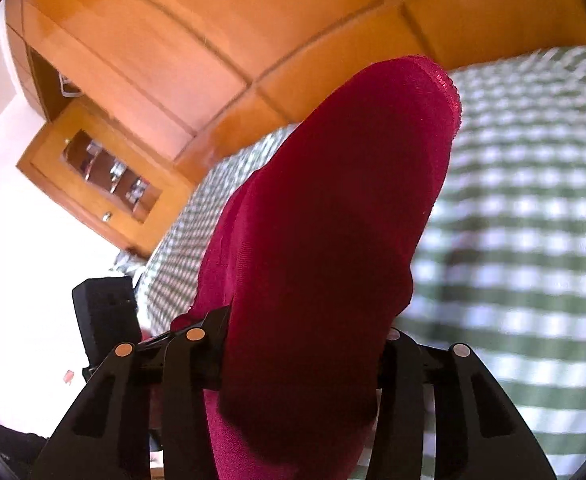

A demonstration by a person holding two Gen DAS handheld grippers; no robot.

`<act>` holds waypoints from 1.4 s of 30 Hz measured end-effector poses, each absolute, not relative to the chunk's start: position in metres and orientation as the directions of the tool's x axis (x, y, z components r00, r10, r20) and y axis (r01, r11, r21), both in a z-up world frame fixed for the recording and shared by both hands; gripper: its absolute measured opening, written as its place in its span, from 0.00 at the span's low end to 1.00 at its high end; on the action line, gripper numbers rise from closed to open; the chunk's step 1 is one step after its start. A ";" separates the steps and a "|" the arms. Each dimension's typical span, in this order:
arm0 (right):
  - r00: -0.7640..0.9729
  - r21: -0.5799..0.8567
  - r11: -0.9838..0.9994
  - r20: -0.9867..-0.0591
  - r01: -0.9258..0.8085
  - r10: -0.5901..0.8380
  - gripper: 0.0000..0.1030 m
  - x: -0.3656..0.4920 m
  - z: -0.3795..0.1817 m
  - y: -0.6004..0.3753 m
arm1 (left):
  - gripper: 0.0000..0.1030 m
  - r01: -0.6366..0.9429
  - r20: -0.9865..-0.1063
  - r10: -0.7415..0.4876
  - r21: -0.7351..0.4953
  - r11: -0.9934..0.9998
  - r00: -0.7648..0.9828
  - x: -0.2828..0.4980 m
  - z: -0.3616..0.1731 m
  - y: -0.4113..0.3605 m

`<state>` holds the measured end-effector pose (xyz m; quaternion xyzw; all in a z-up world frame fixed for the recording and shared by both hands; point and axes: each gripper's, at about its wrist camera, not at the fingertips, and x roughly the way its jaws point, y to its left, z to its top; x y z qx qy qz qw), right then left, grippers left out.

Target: Fold small clothes

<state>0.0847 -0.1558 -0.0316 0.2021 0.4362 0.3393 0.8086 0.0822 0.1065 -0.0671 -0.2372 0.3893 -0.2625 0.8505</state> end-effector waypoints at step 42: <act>0.712 0.194 0.972 -0.701 0.133 0.043 0.36 0.086 -0.024 -0.378 | 0.64 0.428 -0.704 -0.302 0.003 0.904 0.642 0.228 -0.025 -0.187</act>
